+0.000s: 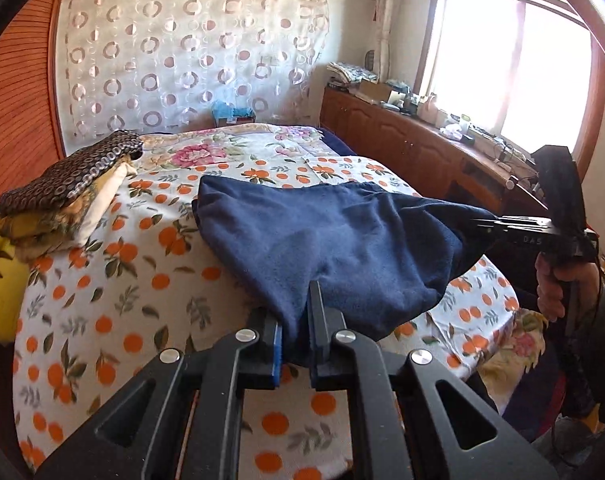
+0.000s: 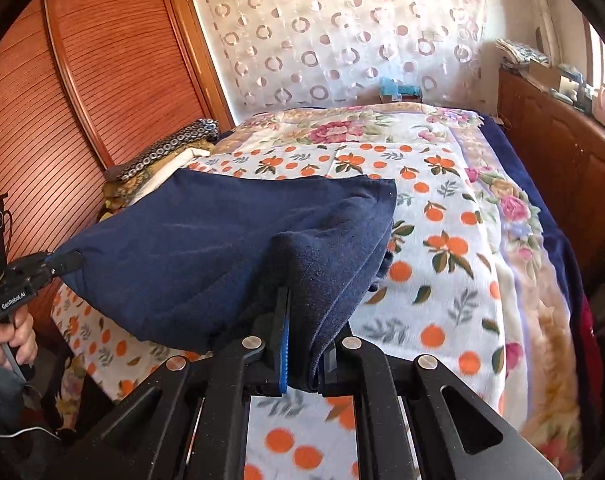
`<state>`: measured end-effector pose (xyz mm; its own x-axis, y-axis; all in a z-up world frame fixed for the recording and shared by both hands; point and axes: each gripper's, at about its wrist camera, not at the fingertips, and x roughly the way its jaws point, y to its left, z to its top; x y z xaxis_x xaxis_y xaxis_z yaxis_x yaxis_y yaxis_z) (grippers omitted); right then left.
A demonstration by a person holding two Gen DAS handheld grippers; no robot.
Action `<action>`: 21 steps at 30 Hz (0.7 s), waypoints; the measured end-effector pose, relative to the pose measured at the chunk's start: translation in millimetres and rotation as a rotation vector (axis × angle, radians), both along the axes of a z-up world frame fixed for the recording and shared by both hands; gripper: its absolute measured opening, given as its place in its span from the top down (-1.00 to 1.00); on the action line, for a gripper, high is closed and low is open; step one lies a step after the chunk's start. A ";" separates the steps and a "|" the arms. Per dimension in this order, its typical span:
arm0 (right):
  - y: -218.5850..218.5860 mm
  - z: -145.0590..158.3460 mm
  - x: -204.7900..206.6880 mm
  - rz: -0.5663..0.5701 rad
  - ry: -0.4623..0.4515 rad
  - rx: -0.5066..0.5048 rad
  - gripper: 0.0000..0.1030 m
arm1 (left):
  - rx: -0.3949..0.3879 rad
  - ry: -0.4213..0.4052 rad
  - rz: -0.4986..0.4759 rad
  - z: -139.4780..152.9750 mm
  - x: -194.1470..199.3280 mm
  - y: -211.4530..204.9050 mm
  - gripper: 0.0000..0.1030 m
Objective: Fold small clothes
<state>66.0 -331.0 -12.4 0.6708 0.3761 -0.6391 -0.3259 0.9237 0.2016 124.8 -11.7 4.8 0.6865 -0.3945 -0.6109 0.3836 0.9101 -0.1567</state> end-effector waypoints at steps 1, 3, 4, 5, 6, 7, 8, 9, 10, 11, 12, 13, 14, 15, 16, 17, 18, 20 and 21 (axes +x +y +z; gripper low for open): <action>-1.6 1.6 -4.8 0.002 0.000 0.001 0.83 | -0.007 0.002 0.004 0.0 -6.0 2.4 0.81; -3.3 3.3 -14.8 0.006 -0.003 -0.002 0.83 | -0.018 0.005 0.006 -0.7 -17.0 4.6 0.81; -3.0 4.5 -23.3 0.008 -0.007 -0.009 0.83 | -0.019 0.008 0.004 -1.8 -22.8 4.7 0.81; -3.8 5.5 -25.5 0.008 -0.006 -0.017 0.83 | -0.019 0.011 0.001 -3.5 -26.4 4.3 0.81; -4.0 3.6 -31.5 0.008 -0.006 -0.021 0.83 | -0.020 0.016 -0.001 -5.9 -30.1 4.0 0.81; -3.0 2.0 -36.1 0.009 -0.004 -0.021 0.83 | -0.017 0.023 -0.002 -9.5 -33.6 3.8 0.81; -2.7 0.0 -38.7 0.009 0.003 -0.019 0.83 | -0.009 0.030 -0.001 -13.0 -35.7 3.9 0.81; -2.9 -3.8 -40.1 0.005 0.015 -0.014 0.83 | -0.003 0.035 0.000 -16.3 -37.4 4.0 0.81; -4.2 -6.2 -40.4 0.002 0.026 -0.007 0.83 | 0.004 0.042 0.002 -20.4 -38.4 3.5 0.81; -4.6 -10.3 -40.7 -0.001 0.036 -0.003 0.83 | 0.010 0.049 0.003 -25.0 -39.0 3.9 0.81; -5.1 -15.3 -38.1 -0.006 0.047 0.000 0.83 | 0.010 0.056 0.005 -29.6 -38.5 4.5 0.80; -5.2 -18.8 -35.1 -0.011 0.057 0.009 0.83 | 0.009 0.061 0.008 -32.8 -39.3 6.2 0.80; -7.0 -23.0 -33.1 -0.014 0.069 0.023 0.83 | 0.018 0.068 0.013 -37.8 -39.0 6.2 0.80; -7.3 -26.1 -31.9 -0.018 0.080 0.038 0.83 | 0.032 0.069 0.012 -41.8 -39.6 5.7 0.80; -7.5 -28.6 -30.6 -0.022 0.089 0.046 0.83 | 0.034 0.074 0.010 -45.5 -40.9 5.9 0.80; -7.1 -30.6 -29.3 -0.024 0.095 0.049 0.83 | 0.028 0.081 0.007 -47.6 -42.3 6.8 0.80; -7.2 -32.4 -28.6 -0.025 0.099 0.047 0.83 | 0.019 0.088 0.006 -49.3 -44.2 8.7 0.80; -6.5 -34.6 -27.2 -0.027 0.107 0.043 0.83 | 0.008 0.093 0.011 -49.0 -47.4 13.3 0.80; -6.0 -35.5 -26.7 -0.027 0.112 0.045 0.83 | 0.003 0.092 0.010 -47.7 -49.2 15.4 0.80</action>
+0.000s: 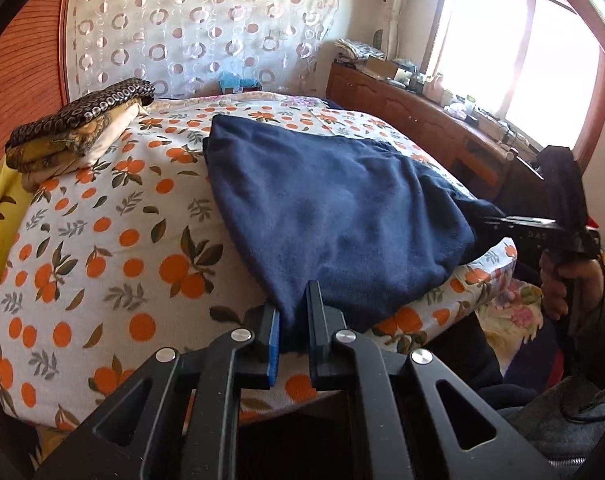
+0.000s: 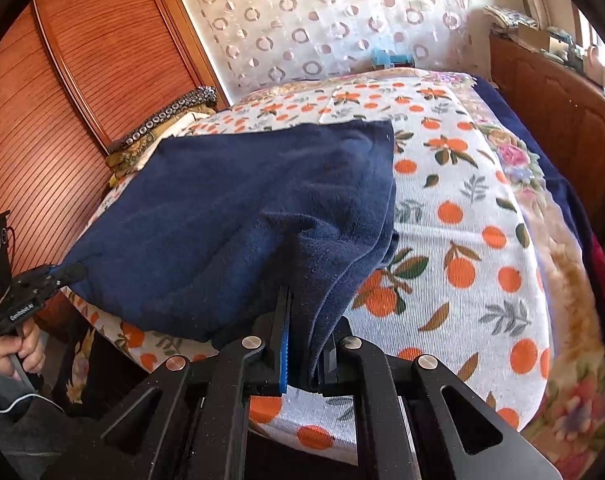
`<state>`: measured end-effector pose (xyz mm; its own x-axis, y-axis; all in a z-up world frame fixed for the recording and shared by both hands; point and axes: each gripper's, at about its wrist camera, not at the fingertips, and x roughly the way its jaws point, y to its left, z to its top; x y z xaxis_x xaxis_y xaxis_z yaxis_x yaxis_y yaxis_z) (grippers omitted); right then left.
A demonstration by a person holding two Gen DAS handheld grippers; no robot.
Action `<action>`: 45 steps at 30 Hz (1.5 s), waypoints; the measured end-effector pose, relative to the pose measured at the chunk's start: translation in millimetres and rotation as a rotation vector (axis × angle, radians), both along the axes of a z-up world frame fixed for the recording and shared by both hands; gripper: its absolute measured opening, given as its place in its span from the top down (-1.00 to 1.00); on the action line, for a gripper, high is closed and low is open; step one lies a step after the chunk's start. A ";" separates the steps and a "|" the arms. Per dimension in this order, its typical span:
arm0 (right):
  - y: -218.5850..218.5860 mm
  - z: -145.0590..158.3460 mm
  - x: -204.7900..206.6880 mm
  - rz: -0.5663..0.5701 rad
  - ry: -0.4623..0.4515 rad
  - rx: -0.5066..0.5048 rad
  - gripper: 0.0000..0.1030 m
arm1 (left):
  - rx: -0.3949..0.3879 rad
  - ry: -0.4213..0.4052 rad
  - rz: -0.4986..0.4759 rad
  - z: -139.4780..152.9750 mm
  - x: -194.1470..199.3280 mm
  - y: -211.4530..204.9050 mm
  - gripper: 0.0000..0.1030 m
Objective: Fold small clothes
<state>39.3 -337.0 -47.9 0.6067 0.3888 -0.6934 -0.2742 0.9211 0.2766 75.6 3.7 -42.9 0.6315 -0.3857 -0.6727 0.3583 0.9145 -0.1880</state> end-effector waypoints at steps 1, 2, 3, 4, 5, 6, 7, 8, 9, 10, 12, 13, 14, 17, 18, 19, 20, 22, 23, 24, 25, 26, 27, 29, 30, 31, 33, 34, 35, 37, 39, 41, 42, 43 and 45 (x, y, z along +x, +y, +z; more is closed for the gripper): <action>0.6 0.1 0.3 -0.001 0.001 0.001 0.83 | -0.005 -0.002 -0.001 2.4 -1.9 2.2 0.80; 1.9 0.1 1.5 -0.003 0.002 0.001 0.83 | 0.001 -0.002 0.000 4.7 -2.3 2.8 0.72; 2.4 0.6 2.6 -0.004 0.001 0.000 0.83 | 0.008 -0.003 0.001 5.9 -2.4 2.8 0.37; 3.5 0.9 1.8 -0.005 -0.002 -0.004 0.83 | 0.016 -0.016 0.006 9.8 -2.9 2.4 0.11; 5.6 1.0 0.1 -0.006 -0.006 -0.009 0.83 | 0.015 -0.033 0.010 13.0 -3.6 2.1 -0.30; 7.1 -0.6 -2.6 -0.005 -0.010 -0.016 0.83 | 0.013 -0.054 0.018 17.1 -4.0 1.9 -0.56; 8.7 -0.8 -3.1 -0.006 -0.013 -0.025 0.83 | 0.010 -0.070 0.027 22.6 -3.0 2.0 -0.58; 9.3 -2.2 -5.4 -0.005 -0.015 -0.031 0.83 | 0.011 -0.074 0.033 25.9 -1.8 1.1 -0.58; 10.6 -2.5 -5.9 -0.005 -0.018 -0.037 0.83 | 0.007 -0.083 0.034 30.2 -1.0 0.1 -0.58; 10.6 -4.7 -9.5 -0.004 -0.020 -0.039 0.83 | 0.000 -0.098 0.031 33.9 0.1 -0.4 -0.58; 9.9 -5.6 -9.8 -0.004 -0.021 -0.033 0.83 | -0.005 -0.109 0.030 38.6 4.6 -3.8 -0.58; 8.5 -5.9 -9.0 -0.003 -0.020 -0.028 0.83 | -0.003 -0.099 0.022 39.3 9.1 -8.0 -0.58; 7.7 -5.9 -8.7 -0.003 -0.020 -0.023 0.83 | 0.000 -0.079 0.007 37.1 16.1 -13.3 -0.58; 2.8 -7.5 -8.5 -0.006 -0.021 -0.009 0.83 | 0.018 -0.047 -0.020 28.9 30.4 -30.9 -0.58; 2.2 -8.1 -8.6 -0.007 -0.022 -0.007 0.83 | 0.025 -0.036 -0.034 25.5 35.2 -38.6 -0.58; 0.9 -9.3 -8.7 -0.009 -0.022 -0.005 0.83 | 0.024 -0.023 -0.050 22.0 38.9 -45.8 -0.58; -0.1 -9.8 -9.1 -0.010 -0.022 -0.002 0.83 | 0.016 -0.003 -0.073 18.2 43.5 -54.9 -0.58; -1.5 -10.5 -9.5 -0.013 -0.019 0.005 0.83 | 0.015 0.030 -0.112 11.1 49.0 -70.5 -0.58; -2.0 -10.8 -9.6 -0.013 -0.018 0.008 0.83 | 0.013 0.033 -0.130 10.0 49.3 -75.8 -0.58; -2.7 -11.2 -9.3 -0.014 -0.017 0.011 0.82 | 0.015 0.032 -0.143 8.7 49.2 -80.7 -0.58; -3.2 -11.6 -9.0 -0.014 -0.017 0.012 0.83 | 0.028 0.026 -0.151 6.9 48.1 -86.5 -0.58; -3.7 -11.8 -8.9 -0.014 -0.017 0.012 0.83 | 0.040 0.022 -0.153 5.1 47.9 -88.6 -0.58; -4.0 -11.9 -8.9 -0.014 -0.018 0.012 0.83 | 0.058 0.020 -0.148 2.2 48.6 -90.2 -0.58; -5.6 -12.3 -8.9 -0.014 -0.020 0.013 0.83 | 0.091 0.027 -0.132 -5.4 51.3 -90.5 -0.58; -6.3 -12.2 -9.1 -0.015 -0.022 0.015 0.83 | 0.103 0.039 -0.124 -10.4 52.3 -90.1 -0.58; -7.7 -11.7 -9.6 -0.018 -0.028 0.019 0.83 | 0.112 0.057 -0.116 -17.3 54.0 -89.6 -0.58; -10.2 -7.8 -11.4 -0.027 -0.046 0.035 0.83 | 0.122 0.064 -0.109 -24.2 53.1 -87.3 -0.58; -11.2 -4.8 -12.1 -0.030 -0.056 0.045 0.83 | 0.131 0.060 -0.107 -26.9 50.9 -87.5 -0.58; -11.2 -1.4 -12.9 -0.033 -0.066 0.052 0.83 | 0.141 0.049 -0.106 -28.3 47.2 -88.2 -0.58; -9.7 7.7 -13.6 -0.034 -0.087 0.063 0.83 | 0.157 0.033 -0.104 -28.8 42.9 -90.8 -0.58; -5.3 18.3 -13.6 -0.027 -0.110 0.068 0.83 | 0.152 0.029 -0.102 -28.5 40.5 -89.1 -0.58; 1.4 29.4 -13.9 -0.013 -0.137 0.070 0.83 | 0.125 0.039 -0.093 -25.4 39.5 -82.4 -0.58; 5.8 35.7 -13.6 -0.004 -0.150 0.071 0.83 | 0.106 0.041 -0.084 -21.7 38.4 -76.6 -0.58; 10.7 41.8 -13.2 0.007 -0.164 0.072 0.83 | 0.087 0.036 -0.070 -17.4 36.7 -69.7 -0.58; 24.3 53.7 -12.8 0.041 -0.191 0.076 0.83 | 0.046 0.022 -0.042 -7.1 30.6 -52.3 -0.58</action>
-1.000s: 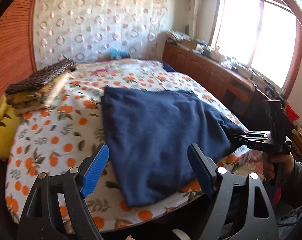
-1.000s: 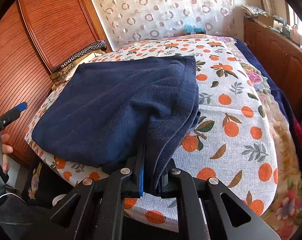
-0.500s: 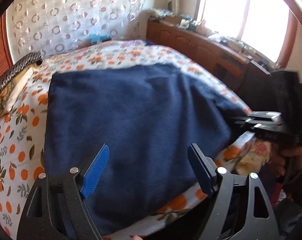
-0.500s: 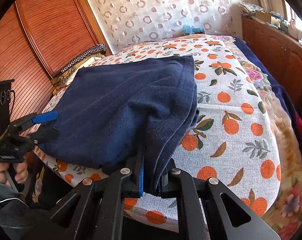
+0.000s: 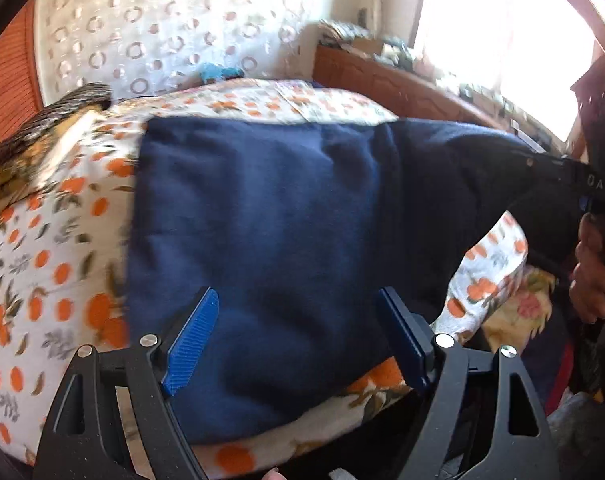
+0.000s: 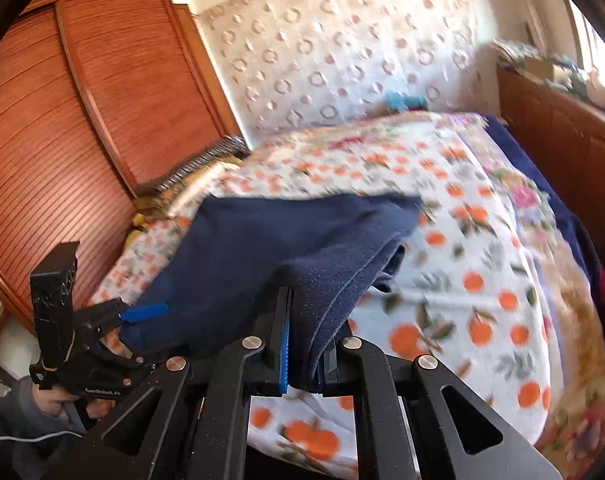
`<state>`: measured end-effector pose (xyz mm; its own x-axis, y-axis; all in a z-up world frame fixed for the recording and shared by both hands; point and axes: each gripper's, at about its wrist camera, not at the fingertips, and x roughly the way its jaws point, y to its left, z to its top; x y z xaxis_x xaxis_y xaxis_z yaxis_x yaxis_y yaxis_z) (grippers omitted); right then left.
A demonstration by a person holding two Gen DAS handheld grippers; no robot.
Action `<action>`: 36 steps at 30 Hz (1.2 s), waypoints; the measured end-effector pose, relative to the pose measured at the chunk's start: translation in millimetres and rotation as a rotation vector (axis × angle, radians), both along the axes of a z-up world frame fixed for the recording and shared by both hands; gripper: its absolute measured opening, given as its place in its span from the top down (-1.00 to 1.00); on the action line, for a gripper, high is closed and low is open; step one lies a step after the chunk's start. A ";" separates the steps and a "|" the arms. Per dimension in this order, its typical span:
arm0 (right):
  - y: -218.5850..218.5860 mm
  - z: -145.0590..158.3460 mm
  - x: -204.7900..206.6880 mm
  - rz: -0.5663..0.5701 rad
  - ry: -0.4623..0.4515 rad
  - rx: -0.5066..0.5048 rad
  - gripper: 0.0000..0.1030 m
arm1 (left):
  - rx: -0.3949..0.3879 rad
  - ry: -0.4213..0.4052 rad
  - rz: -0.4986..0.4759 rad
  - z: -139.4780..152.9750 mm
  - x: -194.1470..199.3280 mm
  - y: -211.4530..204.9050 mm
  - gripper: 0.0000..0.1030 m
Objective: Fold small clothes
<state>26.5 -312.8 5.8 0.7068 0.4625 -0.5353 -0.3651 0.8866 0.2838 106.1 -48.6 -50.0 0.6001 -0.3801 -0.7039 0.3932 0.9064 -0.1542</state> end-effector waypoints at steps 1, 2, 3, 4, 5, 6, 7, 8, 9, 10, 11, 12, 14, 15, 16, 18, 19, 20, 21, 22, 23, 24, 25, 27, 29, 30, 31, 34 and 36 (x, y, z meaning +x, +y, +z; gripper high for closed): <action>5.4 4.5 0.0 0.019 -0.012 0.003 0.85 | -0.016 -0.006 0.016 4.7 -3.1 9.6 -0.58; 12.9 9.5 0.3 0.041 -0.024 0.004 0.86 | -0.026 -0.011 0.031 8.3 -5.5 18.2 -0.58; 22.9 14.2 0.9 0.062 -0.035 -0.001 0.86 | -0.034 -0.015 0.045 11.3 -7.7 26.8 -0.58; 32.3 17.3 1.6 0.083 -0.044 -0.007 0.87 | -0.042 -0.023 0.064 15.2 -11.3 37.5 -0.58; 41.9 19.6 2.4 0.107 -0.050 -0.008 0.87 | -0.049 -0.033 0.087 19.1 -15.2 49.3 -0.58; 52.8 21.0 4.0 0.140 -0.054 -0.006 0.87 | -0.053 -0.039 0.105 20.6 -16.0 58.9 -0.58; 64.2 21.6 5.6 0.167 -0.058 -0.008 0.88 | -0.058 -0.046 0.125 23.0 -19.3 69.8 -0.58; 74.4 21.7 7.5 0.186 -0.062 -0.015 0.88 | -0.062 -0.053 0.148 25.7 -23.0 81.5 -0.58; 85.3 21.6 10.1 0.207 -0.063 -0.019 0.88 | -0.064 -0.059 0.166 27.3 -24.9 90.8 -0.58; 95.6 21.0 12.6 0.228 -0.061 -0.018 0.88 | -0.066 -0.067 0.192 30.4 -27.6 103.0 -0.58; 106.4 20.0 15.4 0.251 -0.057 -0.017 0.88 | -0.068 -0.071 0.211 31.8 -28.1 112.0 -0.58; 120.3 17.8 17.1 0.281 -0.050 -0.020 0.88 | -0.069 -0.074 0.226 33.0 -28.3 118.9 -0.58; 142.3 10.7 20.9 0.336 -0.029 -0.031 0.88 | -0.074 -0.080 0.269 35.3 -31.7 136.9 -0.58; 156.0 4.6 19.4 0.366 -0.017 -0.044 0.88 | -0.078 -0.080 0.286 35.2 -33.6 144.2 -0.58; 165.4 -1.7 19.4 0.392 -0.002 -0.057 0.88 | -0.080 -0.081 0.301 35.0 -35.7 152.3 -0.58; 182.1 -15.8 19.6 0.438 0.037 -0.080 0.88 | -0.081 -0.083 0.332 33.8 -38.1 165.6 -0.58; 187.9 -22.6 20.4 0.447 0.058 -0.092 0.88 | -0.081 -0.082 0.340 34.5 -38.7 169.8 -0.58; 191.7 -30.4 21.9 0.448 0.081 -0.108 0.88 | -0.081 -0.082 0.346 33.9 -39.2 172.7 -0.58; 193.1 -35.0 25.4 0.444 0.094 -0.121 0.88 | -0.081 -0.081 0.348 33.7 -39.1 173.2 -0.58; 193.4 -38.3 28.5 0.439 0.102 -0.126 0.88 | -0.080 -0.080 0.349 32.6 -38.0 173.6 -0.58; 191.6 -40.2 31.3 0.436 0.114 -0.121 0.88 | -0.081 -0.079 0.349 32.1 -37.5 173.3 -0.58; 189.8 -40.2 33.4 0.438 0.125 -0.109 0.87 | -0.084 -0.080 0.347 31.4 -37.0 173.8 -0.58; 189.4 -37.9 34.9 0.442 0.128 -0.099 0.85 | -0.085 -0.079 0.344 31.2 -36.9 173.0 -0.58; 184.0 -30.6 38.3 0.441 0.122 -0.088 0.80 | -0.087 -0.080 0.332 30.6 -35.1 166.8 -0.58; 176.3 -23.3 34.5 0.439 0.107 -0.079 0.64 | -0.090 -0.080 0.312 30.8 -33.3 158.7 -0.58; 169.8 -17.1 33.6 0.429 0.089 -0.072 0.46 | -0.090 -0.080 0.303 31.6 -32.4 154.6 -0.58; 159.7 -10.0 27.2 0.422 0.075 -0.066 0.27 | -0.088 -0.081 0.292 32.6 -31.3 149.4 -0.58; 137.0 7.8 24.9 0.388 0.021 -0.058 0.02 | -0.090 -0.087 0.259 37.1 -27.0 134.8 -0.58; 123.3 16.8 25.2 0.343 -0.016 -0.080 0.01 | -0.092 -0.093 0.235 40.9 -23.3 123.6 -0.58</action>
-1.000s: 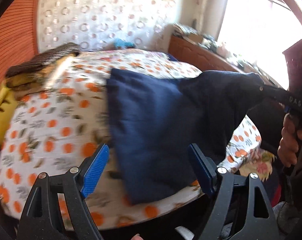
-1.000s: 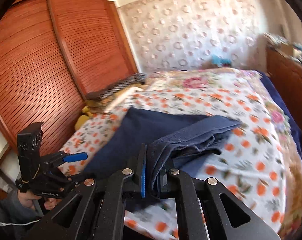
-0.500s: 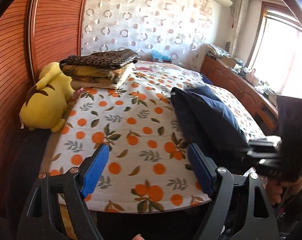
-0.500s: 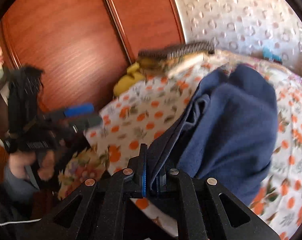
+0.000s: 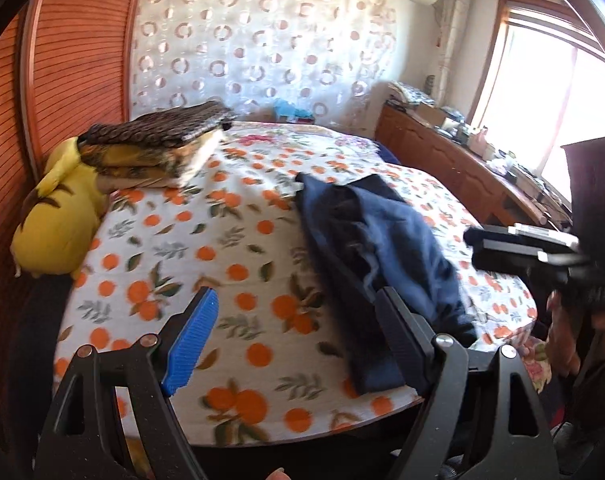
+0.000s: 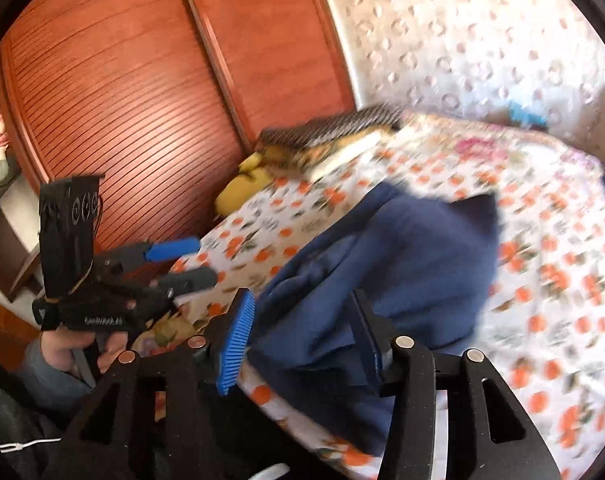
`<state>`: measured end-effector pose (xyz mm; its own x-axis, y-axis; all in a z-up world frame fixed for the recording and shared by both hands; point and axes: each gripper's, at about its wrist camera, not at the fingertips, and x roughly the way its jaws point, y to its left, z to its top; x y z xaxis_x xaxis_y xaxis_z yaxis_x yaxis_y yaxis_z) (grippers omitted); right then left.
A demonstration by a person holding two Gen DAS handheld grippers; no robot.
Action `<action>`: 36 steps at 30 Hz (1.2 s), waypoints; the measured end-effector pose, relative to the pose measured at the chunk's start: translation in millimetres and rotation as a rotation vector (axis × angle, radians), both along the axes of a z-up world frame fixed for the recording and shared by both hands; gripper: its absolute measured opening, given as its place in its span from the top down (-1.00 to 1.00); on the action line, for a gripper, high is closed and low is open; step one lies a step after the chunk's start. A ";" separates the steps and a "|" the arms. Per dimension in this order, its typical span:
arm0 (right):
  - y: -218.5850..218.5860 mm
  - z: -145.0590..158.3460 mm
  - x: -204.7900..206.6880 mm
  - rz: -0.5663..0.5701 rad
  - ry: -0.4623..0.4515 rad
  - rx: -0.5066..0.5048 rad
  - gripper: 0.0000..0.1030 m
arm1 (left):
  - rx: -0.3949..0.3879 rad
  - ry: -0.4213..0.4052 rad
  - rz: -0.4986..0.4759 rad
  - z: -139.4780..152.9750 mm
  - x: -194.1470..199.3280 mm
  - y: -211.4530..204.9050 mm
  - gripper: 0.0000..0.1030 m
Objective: Fold small clothes
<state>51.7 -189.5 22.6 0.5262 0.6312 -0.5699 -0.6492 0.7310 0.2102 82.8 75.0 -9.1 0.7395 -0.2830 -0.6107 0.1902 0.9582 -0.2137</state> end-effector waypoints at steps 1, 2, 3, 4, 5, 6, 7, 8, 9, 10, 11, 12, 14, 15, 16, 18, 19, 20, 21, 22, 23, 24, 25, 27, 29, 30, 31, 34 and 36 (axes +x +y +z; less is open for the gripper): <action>-6.5 2.4 0.4 -0.023 -0.013 -0.007 0.01 | 0.003 -0.007 -0.019 2.1 2.8 -7.7 -0.58; -15.2 4.6 4.8 -0.052 -0.020 -0.012 0.00 | 0.006 -0.013 -0.031 4.1 4.3 -13.6 -0.58; -22.3 6.0 7.7 -0.074 -0.020 -0.017 0.00 | 0.009 -0.019 -0.042 5.7 5.6 -18.8 -0.58; -26.5 5.3 10.3 -0.096 -0.019 -0.025 0.00 | 0.013 -0.027 -0.057 8.2 7.5 -25.7 -0.58; -33.1 7.1 11.6 -0.114 -0.022 -0.033 0.00 | 0.017 -0.035 -0.078 10.3 10.3 -33.8 -0.58; -38.7 7.2 15.0 -0.133 -0.025 -0.044 0.00 | 0.022 -0.041 -0.091 11.2 12.6 -39.7 -0.58; -39.2 6.7 17.1 -0.145 -0.025 -0.052 0.00 | 0.027 -0.043 -0.109 11.9 15.5 -46.9 -0.58; -42.7 6.7 18.2 -0.158 -0.022 -0.057 0.00 | 0.029 -0.038 -0.135 11.2 19.8 -55.0 -0.48; -45.1 6.4 20.5 -0.174 -0.019 -0.059 0.00 | 0.031 -0.025 -0.154 9.4 23.5 -61.4 -0.23; -48.2 7.6 21.4 -0.186 -0.014 -0.056 0.00 | 0.034 -0.007 -0.173 6.6 27.4 -68.7 -0.14; -49.5 7.0 24.1 -0.194 -0.007 -0.051 0.00 | 0.034 0.006 -0.187 4.3 28.9 -73.5 0.00; -51.0 6.9 23.2 -0.198 -0.002 -0.043 0.00 | 0.030 0.015 -0.201 1.7 29.3 -77.7 0.09; -53.2 8.5 16.6 -0.197 0.004 -0.029 -0.01 | 0.025 0.038 -0.231 -6.1 28.4 -85.1 0.14; -53.0 7.4 15.6 -0.196 0.008 -0.027 -0.01 | 0.026 0.053 -0.236 -9.8 29.0 -87.4 0.14; -51.9 5.6 14.3 -0.195 0.013 -0.025 -0.01 | 0.025 0.075 -0.238 -15.0 30.4 -88.9 0.14; -49.4 0.2 14.4 -0.189 0.027 -0.025 -0.01 | 0.019 0.121 -0.236 -27.7 33.9 -90.4 0.14; -51.3 -1.6 19.0 -0.185 0.037 -0.023 -0.01 | 0.012 0.137 -0.234 -31.9 35.4 -90.8 0.14; -49.8 -3.9 19.1 -0.177 0.051 -0.021 -0.01 | 0.000 0.150 -0.226 -35.7 36.9 -89.6 0.14; -50.8 -5.4 20.3 -0.173 0.060 -0.019 -0.01 | -0.016 0.155 -0.224 -37.6 37.4 -87.1 0.14; -52.5 -9.9 26.5 -0.172 0.064 -0.020 -0.01 | -0.036 0.153 -0.223 -36.9 37.5 -85.4 0.14; -52.4 -11.1 26.2 -0.171 0.063 -0.026 -0.01 | -0.051 0.145 -0.224 -35.4 36.7 -84.1 0.14; -53.0 -12.6 28.0 -0.171 0.064 -0.030 -0.01 | -0.063 0.133 -0.226 -33.1 35.4 -82.6 0.15; -54.2 -13.3 29.7 -0.173 0.066 -0.033 -0.01 | -0.071 0.122 -0.228 -30.0 34.0 -81.5 0.15; -56.5 -14.8 32.2 -0.181 0.074 -0.037 -0.01 | -0.080 0.106 -0.236 -24.0 33.0 -80.4 0.15; -58.1 -14.6 34.2 -0.187 0.077 -0.037 -0.01 | -0.074 0.101 -0.242 -21.5 34.6 -81.5 0.27; -58.4 -14.2 34.7 -0.190 0.077 -0.035 -0.01 | -0.067 0.096 -0.242 -20.6 36.2 -81.3 0.62; -58.7 -13.9 35.0 -0.191 0.077 -0.031 -0.01 | -0.059 0.089 -0.238 -19.3 37.0 -81.9 0.81; -59.5 -13.3 35.5 -0.190 0.072 -0.026 -0.01 | -0.050 0.044 -0.243 -9.6 30.4 -80.2 0.92; -59.8 -13.1 38.5 -0.183 0.070 -0.024 -0.01 | -0.063 -0.008 -0.227 4.7 18.0 -72.9 0.93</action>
